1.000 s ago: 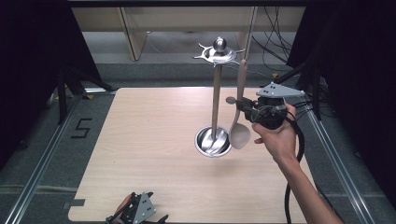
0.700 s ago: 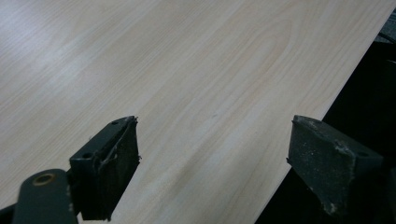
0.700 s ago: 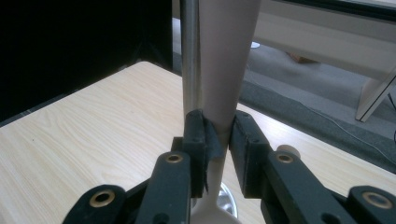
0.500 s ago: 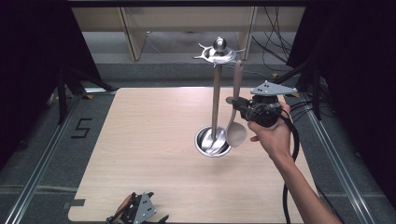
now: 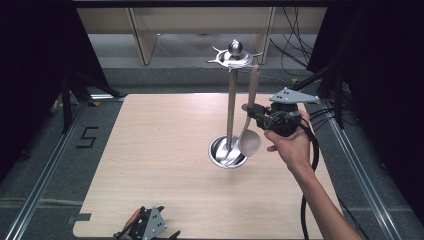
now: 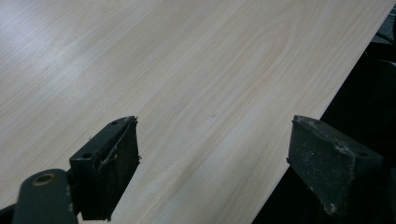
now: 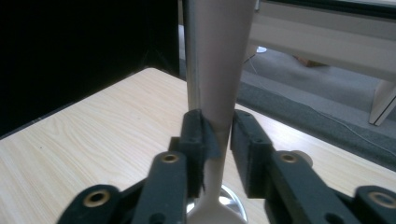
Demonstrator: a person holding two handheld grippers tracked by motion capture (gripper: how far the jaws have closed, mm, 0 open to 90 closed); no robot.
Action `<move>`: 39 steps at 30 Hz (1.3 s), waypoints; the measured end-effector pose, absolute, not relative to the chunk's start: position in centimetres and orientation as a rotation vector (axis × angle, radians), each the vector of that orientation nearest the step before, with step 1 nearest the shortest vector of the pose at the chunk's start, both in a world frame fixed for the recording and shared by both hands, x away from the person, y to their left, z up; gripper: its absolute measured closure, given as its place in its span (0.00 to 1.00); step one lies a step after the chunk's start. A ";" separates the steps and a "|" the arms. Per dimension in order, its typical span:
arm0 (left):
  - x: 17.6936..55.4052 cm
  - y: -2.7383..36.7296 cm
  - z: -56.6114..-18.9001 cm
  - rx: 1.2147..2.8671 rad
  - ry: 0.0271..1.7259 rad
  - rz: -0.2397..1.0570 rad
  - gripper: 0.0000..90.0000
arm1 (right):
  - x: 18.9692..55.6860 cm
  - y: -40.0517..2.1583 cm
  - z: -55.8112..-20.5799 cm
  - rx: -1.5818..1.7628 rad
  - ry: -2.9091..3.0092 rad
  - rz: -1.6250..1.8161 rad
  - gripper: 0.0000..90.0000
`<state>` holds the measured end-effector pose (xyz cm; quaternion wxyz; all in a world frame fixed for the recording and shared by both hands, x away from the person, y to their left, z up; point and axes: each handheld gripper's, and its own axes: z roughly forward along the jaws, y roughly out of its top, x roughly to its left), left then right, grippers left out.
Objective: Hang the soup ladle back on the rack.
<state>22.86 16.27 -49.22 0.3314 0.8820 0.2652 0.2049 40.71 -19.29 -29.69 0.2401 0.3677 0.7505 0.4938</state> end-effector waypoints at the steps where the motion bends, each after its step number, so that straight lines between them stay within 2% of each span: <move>1: 22.8 16.2 -49.3 2.299 0.698 0.530 0.17 | 40.6 -19.3 -29.7 1.007 2.040 1.358 0.76; 8: 22.9 16.3 -49.2 2.292 0.703 0.539 0.17 | 39.9 -19.8 -29.9 1.025 2.022 1.389 0.69; 9: 22.9 16.3 -49.2 2.294 0.702 0.546 0.17 | 39.6 -20.0 -30.0 1.025 2.022 1.396 0.64; 10: 22.9 16.3 -49.2 2.294 0.702 0.546 0.17 | 39.6 -20.0 -30.0 1.025 2.022 1.396 0.64; 11: 22.9 16.3 -49.2 2.302 0.693 0.551 0.17 | 39.3 -20.3 -30.0 1.036 2.001 1.404 0.59; 13: 22.8 16.1 -49.3 2.298 0.696 0.540 0.17 | 39.3 -20.4 -30.0 1.022 2.007 1.413 0.58; 15: 22.8 16.2 -49.3 2.299 0.700 0.534 0.17 | 38.7 -20.7 -30.2 1.005 2.028 1.418 0.51; 19: 22.8 16.3 -49.3 2.301 0.702 0.533 0.17 | 38.0 -20.9 -30.4 0.975 2.031 1.389 0.48; 21: 22.9 16.2 -49.3 2.303 0.698 0.550 0.17 | 37.5 -21.1 -30.7 0.967 2.059 1.351 0.53; 23: 22.9 16.2 -49.3 2.297 0.700 0.544 0.17 | 37.3 -21.1 -30.9 0.961 2.074 1.340 0.53; 25: 22.9 16.2 -49.4 2.296 0.705 0.546 0.17 | 36.9 -21.6 -31.2 0.978 2.078 1.324 0.47; 31: 22.8 16.2 -49.3 2.296 0.702 0.546 0.17 | 36.6 -22.5 -31.8 1.051 2.064 1.345 0.39; 39: 22.9 16.3 -49.3 2.292 0.707 0.557 0.17 | 36.1 -24.0 -32.8 1.077 2.046 1.369 0.39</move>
